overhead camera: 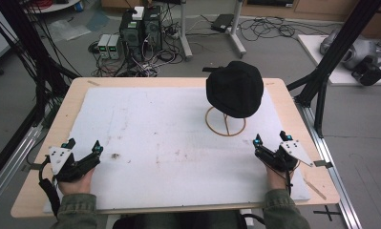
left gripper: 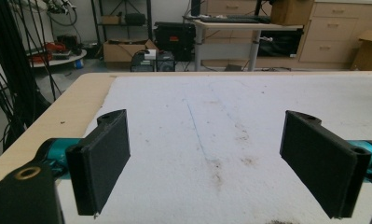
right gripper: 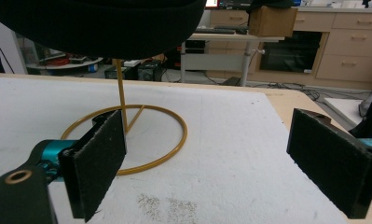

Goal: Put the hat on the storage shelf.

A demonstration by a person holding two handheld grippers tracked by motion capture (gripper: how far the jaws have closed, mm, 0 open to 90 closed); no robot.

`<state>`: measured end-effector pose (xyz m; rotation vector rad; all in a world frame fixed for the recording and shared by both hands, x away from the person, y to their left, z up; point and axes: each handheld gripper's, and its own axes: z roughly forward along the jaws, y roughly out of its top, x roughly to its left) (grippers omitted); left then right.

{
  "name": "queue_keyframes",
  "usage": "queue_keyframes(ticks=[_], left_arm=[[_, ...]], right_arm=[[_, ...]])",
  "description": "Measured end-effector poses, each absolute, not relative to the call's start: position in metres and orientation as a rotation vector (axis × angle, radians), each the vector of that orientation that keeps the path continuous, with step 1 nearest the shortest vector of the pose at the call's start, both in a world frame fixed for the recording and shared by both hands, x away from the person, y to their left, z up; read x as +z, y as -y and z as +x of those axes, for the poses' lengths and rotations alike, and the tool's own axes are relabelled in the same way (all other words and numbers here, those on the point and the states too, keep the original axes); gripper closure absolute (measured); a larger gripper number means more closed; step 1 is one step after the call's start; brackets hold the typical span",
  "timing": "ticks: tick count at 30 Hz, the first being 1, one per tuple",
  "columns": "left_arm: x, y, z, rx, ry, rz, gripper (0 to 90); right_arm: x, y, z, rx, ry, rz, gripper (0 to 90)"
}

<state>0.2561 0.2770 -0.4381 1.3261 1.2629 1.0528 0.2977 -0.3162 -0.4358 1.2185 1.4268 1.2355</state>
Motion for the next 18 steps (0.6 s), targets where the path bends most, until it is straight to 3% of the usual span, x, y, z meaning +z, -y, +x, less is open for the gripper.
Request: queue_keyframes(ticks=[18], left_arm=[[-0.4391, -0.2765, 0.2594, 1.027, -1.255, 1.335, 16.3]], right_arm=[[-0.437, 0.3182, 0.2982, 1.231, -1.433, 1.222, 11.0]])
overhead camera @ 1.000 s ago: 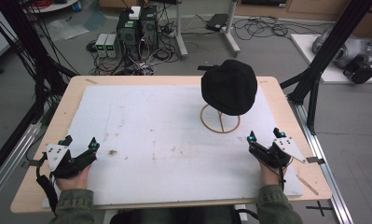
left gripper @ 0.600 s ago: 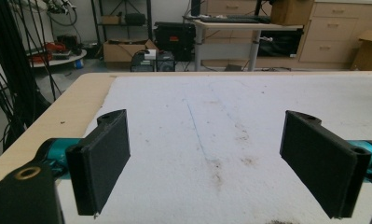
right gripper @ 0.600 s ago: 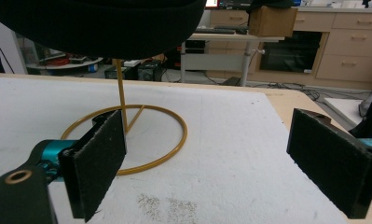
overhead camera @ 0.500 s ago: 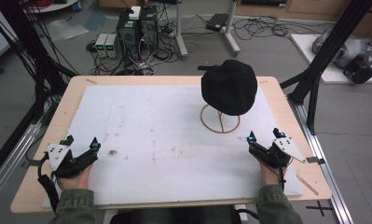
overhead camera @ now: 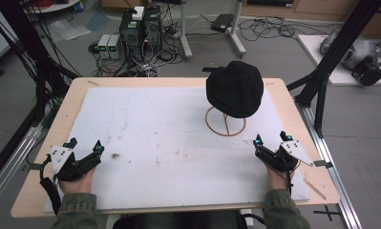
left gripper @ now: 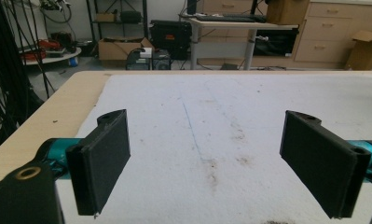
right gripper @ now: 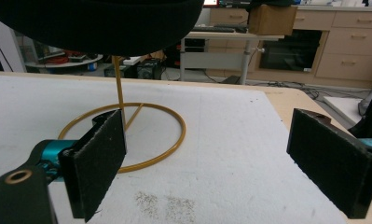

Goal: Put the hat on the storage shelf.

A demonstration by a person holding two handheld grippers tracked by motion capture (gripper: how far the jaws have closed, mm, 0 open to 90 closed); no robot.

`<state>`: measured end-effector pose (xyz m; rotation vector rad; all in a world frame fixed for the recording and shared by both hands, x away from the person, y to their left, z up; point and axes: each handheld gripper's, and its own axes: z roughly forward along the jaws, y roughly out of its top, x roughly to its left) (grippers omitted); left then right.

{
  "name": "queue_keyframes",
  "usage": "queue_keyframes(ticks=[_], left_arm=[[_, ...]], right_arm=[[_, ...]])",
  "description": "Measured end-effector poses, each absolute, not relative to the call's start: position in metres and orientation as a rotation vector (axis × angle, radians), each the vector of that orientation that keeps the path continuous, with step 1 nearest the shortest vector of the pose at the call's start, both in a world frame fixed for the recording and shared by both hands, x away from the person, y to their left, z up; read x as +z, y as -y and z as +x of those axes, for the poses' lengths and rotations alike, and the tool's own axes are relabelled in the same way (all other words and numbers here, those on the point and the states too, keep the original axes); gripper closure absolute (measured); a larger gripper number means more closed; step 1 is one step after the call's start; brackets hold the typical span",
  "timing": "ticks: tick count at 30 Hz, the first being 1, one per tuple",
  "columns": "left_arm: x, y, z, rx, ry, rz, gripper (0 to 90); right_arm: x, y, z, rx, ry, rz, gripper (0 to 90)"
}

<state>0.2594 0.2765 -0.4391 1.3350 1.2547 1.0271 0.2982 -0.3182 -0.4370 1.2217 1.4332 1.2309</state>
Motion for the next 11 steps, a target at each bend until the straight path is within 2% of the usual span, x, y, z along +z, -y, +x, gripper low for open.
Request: queue_keyframes(ticks=[11], left_arm=[[-0.4388, -0.2752, 0.2616, 1.022, -1.24, 1.337, 16.3]], right_arm=[[-0.4376, 0.3209, 0.2988, 1.232, -1.428, 1.227, 11.0]])
